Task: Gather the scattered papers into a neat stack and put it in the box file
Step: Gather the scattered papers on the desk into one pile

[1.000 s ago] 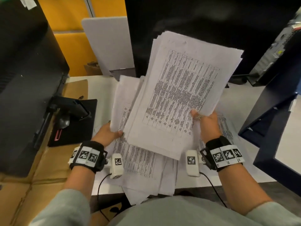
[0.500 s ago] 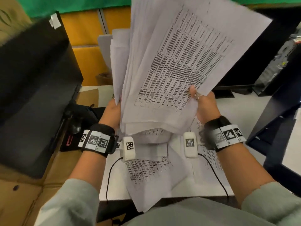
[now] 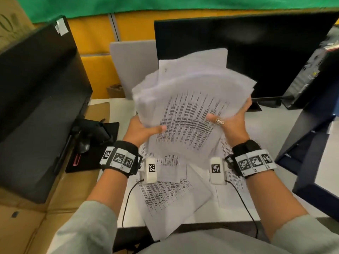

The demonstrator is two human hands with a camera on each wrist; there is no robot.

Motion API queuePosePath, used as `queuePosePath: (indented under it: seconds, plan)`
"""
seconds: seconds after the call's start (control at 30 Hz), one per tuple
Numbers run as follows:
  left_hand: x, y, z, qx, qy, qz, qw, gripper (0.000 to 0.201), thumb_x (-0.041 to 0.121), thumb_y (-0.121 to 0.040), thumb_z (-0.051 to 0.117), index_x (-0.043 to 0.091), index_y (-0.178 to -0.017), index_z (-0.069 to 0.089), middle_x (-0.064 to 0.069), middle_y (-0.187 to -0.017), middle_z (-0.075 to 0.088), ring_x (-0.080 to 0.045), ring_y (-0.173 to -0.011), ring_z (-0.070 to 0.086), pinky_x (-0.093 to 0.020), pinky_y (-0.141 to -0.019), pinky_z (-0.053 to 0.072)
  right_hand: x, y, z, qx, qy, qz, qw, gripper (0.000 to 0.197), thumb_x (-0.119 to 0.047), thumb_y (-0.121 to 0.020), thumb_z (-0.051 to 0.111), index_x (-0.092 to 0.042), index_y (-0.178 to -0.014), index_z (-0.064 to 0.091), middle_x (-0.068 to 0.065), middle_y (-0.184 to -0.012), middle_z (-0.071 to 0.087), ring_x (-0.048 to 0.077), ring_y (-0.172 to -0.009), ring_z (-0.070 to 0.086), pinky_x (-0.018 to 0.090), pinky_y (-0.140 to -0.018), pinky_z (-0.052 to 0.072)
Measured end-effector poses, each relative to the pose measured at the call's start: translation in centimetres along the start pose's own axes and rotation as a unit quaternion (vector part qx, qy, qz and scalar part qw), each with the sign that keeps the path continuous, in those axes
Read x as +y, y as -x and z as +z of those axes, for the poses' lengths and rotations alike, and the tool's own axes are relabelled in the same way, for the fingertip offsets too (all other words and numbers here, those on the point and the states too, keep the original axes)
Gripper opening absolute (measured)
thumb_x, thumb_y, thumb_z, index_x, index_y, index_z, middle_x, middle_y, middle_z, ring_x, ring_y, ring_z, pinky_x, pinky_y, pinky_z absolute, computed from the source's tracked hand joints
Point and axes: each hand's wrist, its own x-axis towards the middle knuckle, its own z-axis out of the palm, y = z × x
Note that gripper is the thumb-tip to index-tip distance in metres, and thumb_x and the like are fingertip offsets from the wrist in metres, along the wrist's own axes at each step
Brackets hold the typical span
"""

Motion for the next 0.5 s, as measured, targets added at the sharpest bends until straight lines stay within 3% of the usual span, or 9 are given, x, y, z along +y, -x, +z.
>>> queuePosePath:
  seconds: [0.07, 0.13, 0.23, 0.33, 0.4, 0.5]
  plan:
    - [0.9, -0.1, -0.4, -0.034, 0.008, 0.019, 0.999, 0.045, 0.015, -0.055, 0.085, 0.026, -0.094, 0.065, 0.007, -0.099, 0.070, -0.009, -0.096, 0.067, -0.046, -0.094, 0.050, -0.5, -0.6, -1.3, -0.055, -0.017, 0.054, 0.997, 0.101, -0.023, -0.046, 0.091, -0.012, -0.131, 0.038, 0.007, -0.124, 0.057, 0.019, -0.113, 0.059, 0.027, -0.081, 0.054]
    - [1.6, -0.5, -0.5, -0.054, 0.009, 0.048, 0.997, 0.062, 0.023, -0.049, 0.089, 0.027, -0.105, 0.063, 0.000, -0.111, 0.068, -0.016, -0.107, 0.063, -0.047, -0.094, 0.050, -1.0, -1.3, -2.1, -0.116, 0.011, 0.080, 0.990, 0.082, -0.033, -0.040, 0.091, -0.014, -0.113, 0.058, -0.001, -0.104, 0.071, 0.016, -0.102, 0.066, 0.026, -0.077, 0.054]
    - [2.2, -1.0, -0.3, -0.089, -0.004, 0.051, 0.995, 0.073, 0.036, -0.045, 0.086, 0.032, -0.112, 0.057, -0.003, -0.123, 0.062, -0.019, -0.116, 0.057, -0.049, -0.097, 0.047, -1.5, -2.2, -2.5, -0.170, 0.019, 0.077, 0.982, 0.052, -0.015, -0.052, 0.081, -0.022, -0.100, 0.063, -0.009, -0.092, 0.073, 0.009, -0.093, 0.068, 0.023, -0.073, 0.054]
    - [2.3, -1.4, -0.6, -0.110, 0.021, 0.032, 0.993, 0.085, 0.050, -0.033, 0.088, 0.034, -0.111, 0.057, 0.008, -0.114, 0.066, -0.011, -0.110, 0.061, -0.039, -0.091, 0.052, -1.9, -2.6, -3.1, -0.198, -0.012, 0.086, 0.976, 0.052, -0.031, -0.045, 0.088, -0.030, -0.094, 0.071, -0.009, -0.091, 0.074, 0.008, -0.091, 0.068, 0.022, -0.072, 0.054]
    - [2.5, -1.5, -0.1, -0.128, -0.006, 0.026, 0.991, 0.081, 0.045, -0.036, 0.089, 0.038, -0.109, 0.055, 0.013, -0.112, 0.065, -0.008, -0.109, 0.060, -0.038, -0.092, 0.051, -1.8, -2.7, -2.6, -0.210, -0.010, 0.092, 0.973, 0.055, -0.030, -0.046, 0.087, -0.027, -0.099, 0.069, -0.006, -0.095, 0.073, 0.012, -0.095, 0.067, 0.025, -0.074, 0.055]
    - [3.2, -1.9, 1.2, -0.128, -0.020, 0.043, 0.991, 0.070, 0.025, -0.049, 0.086, 0.035, -0.110, 0.053, 0.007, -0.117, 0.060, -0.013, -0.114, 0.056, -0.044, -0.101, 0.044, -1.7, -2.8, -0.9, -0.168, -0.006, 0.076, 0.983, 0.052, -0.008, -0.057, 0.079, -0.015, -0.105, 0.062, 0.002, -0.099, 0.072, 0.022, -0.100, 0.066, 0.036, -0.079, 0.055]
